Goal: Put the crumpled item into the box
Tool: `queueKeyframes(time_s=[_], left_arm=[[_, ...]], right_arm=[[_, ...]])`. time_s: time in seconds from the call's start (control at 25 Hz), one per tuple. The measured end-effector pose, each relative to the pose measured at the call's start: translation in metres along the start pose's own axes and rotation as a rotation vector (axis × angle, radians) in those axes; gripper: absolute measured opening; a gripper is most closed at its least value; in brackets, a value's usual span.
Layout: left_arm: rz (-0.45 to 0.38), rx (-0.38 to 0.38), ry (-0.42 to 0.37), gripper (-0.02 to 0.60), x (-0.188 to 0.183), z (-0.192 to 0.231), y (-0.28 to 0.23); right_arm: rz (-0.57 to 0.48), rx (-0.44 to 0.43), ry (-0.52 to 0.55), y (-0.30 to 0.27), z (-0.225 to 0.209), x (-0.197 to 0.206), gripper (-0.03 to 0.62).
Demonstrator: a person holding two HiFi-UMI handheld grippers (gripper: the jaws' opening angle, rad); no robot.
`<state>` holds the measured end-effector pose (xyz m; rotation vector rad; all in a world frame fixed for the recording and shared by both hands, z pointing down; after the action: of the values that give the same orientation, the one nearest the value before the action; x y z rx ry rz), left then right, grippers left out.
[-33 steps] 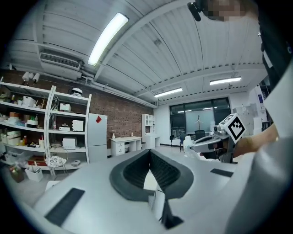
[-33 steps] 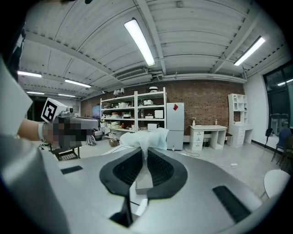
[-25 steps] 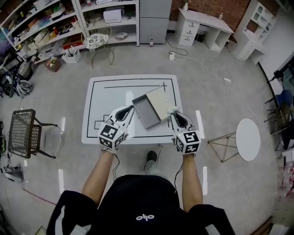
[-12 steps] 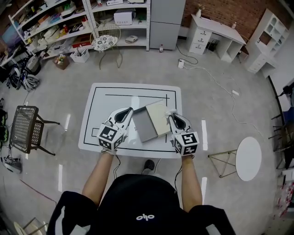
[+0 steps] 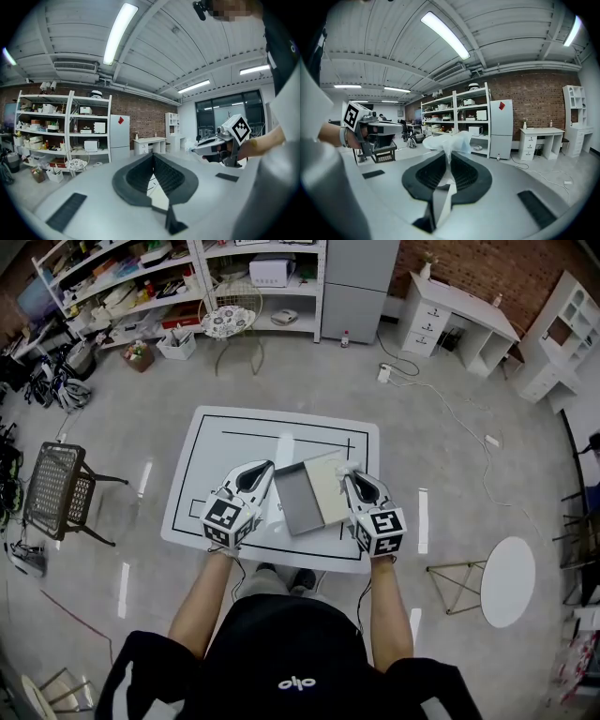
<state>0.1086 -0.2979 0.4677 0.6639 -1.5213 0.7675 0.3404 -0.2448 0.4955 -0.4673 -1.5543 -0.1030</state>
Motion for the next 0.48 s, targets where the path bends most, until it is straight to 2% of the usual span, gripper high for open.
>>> queueKeyframes(time_s=[0.48], left_arm=[[-0.007,-0.005,0.019,0.008,0.009,0.038,-0.002]], right_arm=[[0.015,-0.018,0.009,-0.042,0.013,-0.005,0.038]])
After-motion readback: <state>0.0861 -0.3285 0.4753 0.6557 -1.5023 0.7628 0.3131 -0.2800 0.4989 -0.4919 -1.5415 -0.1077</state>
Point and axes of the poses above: the fingertips, and each gripper's own axes: y backward along the fingers, z to its left, x out of its underside, the point moved 6 cm from there along y, backward along the fingers, and after that the axes turned 2 degrees about -z, right-handed, at the moved point
